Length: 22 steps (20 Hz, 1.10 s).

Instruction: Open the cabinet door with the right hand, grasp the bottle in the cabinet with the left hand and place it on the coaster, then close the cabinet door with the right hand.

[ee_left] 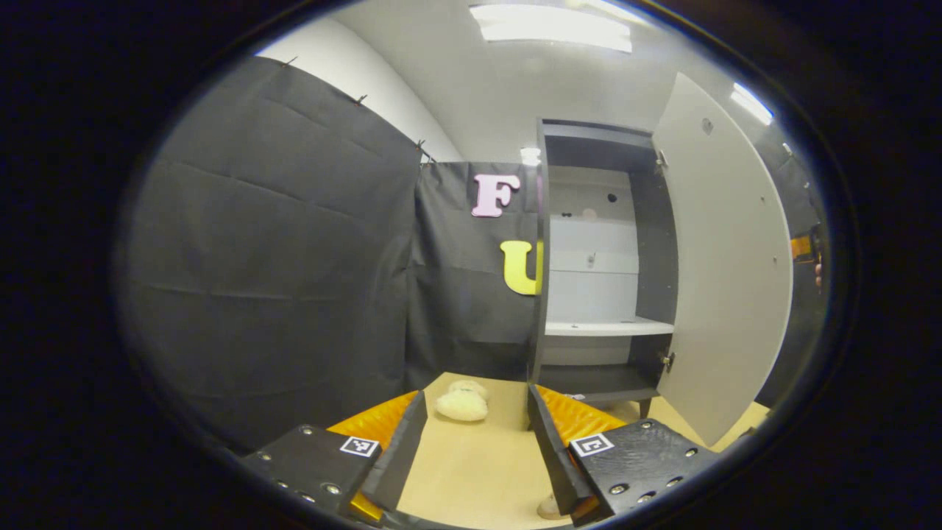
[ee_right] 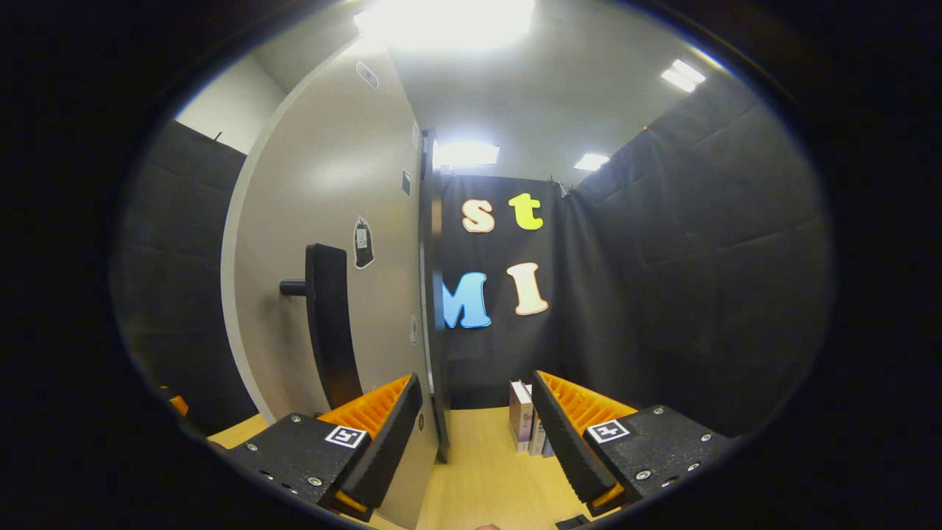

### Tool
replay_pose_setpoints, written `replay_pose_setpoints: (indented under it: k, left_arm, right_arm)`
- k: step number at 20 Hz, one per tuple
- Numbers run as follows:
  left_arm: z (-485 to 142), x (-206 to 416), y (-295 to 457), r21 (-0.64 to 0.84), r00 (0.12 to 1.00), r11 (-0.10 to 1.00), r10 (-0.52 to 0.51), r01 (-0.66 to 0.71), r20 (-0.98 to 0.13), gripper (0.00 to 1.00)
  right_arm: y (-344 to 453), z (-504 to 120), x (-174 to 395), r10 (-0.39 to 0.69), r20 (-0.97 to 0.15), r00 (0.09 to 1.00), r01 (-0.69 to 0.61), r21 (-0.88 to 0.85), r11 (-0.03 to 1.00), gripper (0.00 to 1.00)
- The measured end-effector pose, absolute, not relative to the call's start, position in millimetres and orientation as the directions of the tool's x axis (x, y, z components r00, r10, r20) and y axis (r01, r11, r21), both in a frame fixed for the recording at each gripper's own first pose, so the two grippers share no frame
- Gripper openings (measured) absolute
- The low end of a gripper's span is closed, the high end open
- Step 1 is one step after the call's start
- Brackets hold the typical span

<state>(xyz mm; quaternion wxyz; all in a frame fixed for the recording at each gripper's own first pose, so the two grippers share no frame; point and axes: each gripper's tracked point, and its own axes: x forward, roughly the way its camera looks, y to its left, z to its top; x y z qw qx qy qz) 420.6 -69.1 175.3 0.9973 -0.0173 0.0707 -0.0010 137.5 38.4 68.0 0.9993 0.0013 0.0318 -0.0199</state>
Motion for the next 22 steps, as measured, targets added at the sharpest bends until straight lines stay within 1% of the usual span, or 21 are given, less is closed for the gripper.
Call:
replay_pose_setpoints:
  k: [1, 2, 4, 5, 6, 7, 9, 10, 16, 20, 21, 22]
  left_arm:
    - [175.8, 422.1, -60.9, -0.031, 0.990, 1.000, -0.005, 0.001, -0.139, 0.75]
    - [175.8, 423.4, -52.3, -0.024, 0.991, 1.000, -0.002, -0.001, -0.135, 0.78]
    - [174.1, 425.2, -32.7, -0.008, 0.991, 1.000, 0.009, -0.010, -0.133, 0.78]
    - [173.8, 425.9, -23.0, -0.003, 0.991, 1.000, 0.016, -0.016, -0.132, 0.82]
    - [170.9, 426.9, -15.9, -0.002, 0.991, 1.000, 0.025, -0.025, -0.134, 0.82]
    - [169.5, 426.8, -7.5, -0.004, 0.990, 0.999, 0.032, -0.033, -0.137, 0.79]
    - [166.2, 425.5, 9.8, -0.008, 0.989, 0.999, 0.051, -0.053, -0.141, 0.79]
    - [163.9, 425.6, 18.5, -0.007, 0.988, 0.998, 0.059, -0.061, -0.144, 0.82]
    - [159.3, 421.2, 64.8, 0.004, 0.983, 0.994, 0.112, -0.113, -0.146, 0.82]
    - [151.8, 416.6, 89.1, -0.005, 0.977, 0.989, 0.143, -0.146, -0.160, 0.82]
    - [149.1, 415.4, 91.7, -0.010, 0.975, 0.989, 0.144, -0.147, -0.170, 0.78]
    - [147.5, 415.2, 93.3, -0.011, 0.973, 0.988, 0.147, -0.151, -0.176, 0.78]
  right_arm:
    - [50.5, 68.1, 138.1, -0.028, -0.062, 0.998, 0.028, 0.000, 1.000, 0.93]
    - [62.5, 68.2, 138.2, -0.015, -0.062, 0.998, 0.016, 0.000, 1.000, 0.93]
    - [87.1, 67.0, 141.8, 0.010, -0.058, 0.998, -0.010, 0.005, 1.000, 0.93]
    - [98.2, 66.6, 144.6, 0.021, -0.057, 0.998, -0.021, 0.008, 1.000, 0.93]
    - [109.6, 65.8, 147.1, 0.032, -0.056, 0.998, -0.031, 0.012, 0.999, 0.93]
    - [117.7, 65.0, 151.5, 0.037, -0.055, 0.998, -0.036, 0.011, 0.999, 0.93]
    - [136.8, 63.2, 159.2, 0.049, -0.053, 0.997, -0.048, 0.008, 0.999, 0.93]
    - [146.9, 62.6, 163.0, 0.060, -0.055, 0.997, -0.060, 0.009, 0.998, 0.93]
    - [192.1, 53.1, 189.3, 0.103, -0.055, 0.993, -0.103, 0.008, 0.995, 0.93]
    - [234.9, 49.7, 203.8, 0.168, -0.058, 0.984, -0.168, 0.009, 0.986, 0.94]
    - [244.7, 47.5, 207.2, 0.187, -0.060, 0.980, -0.187, 0.016, 0.982, 0.94]
    - [254.6, 45.5, 211.9, 0.205, -0.066, 0.977, -0.204, 0.022, 0.979, 0.95]
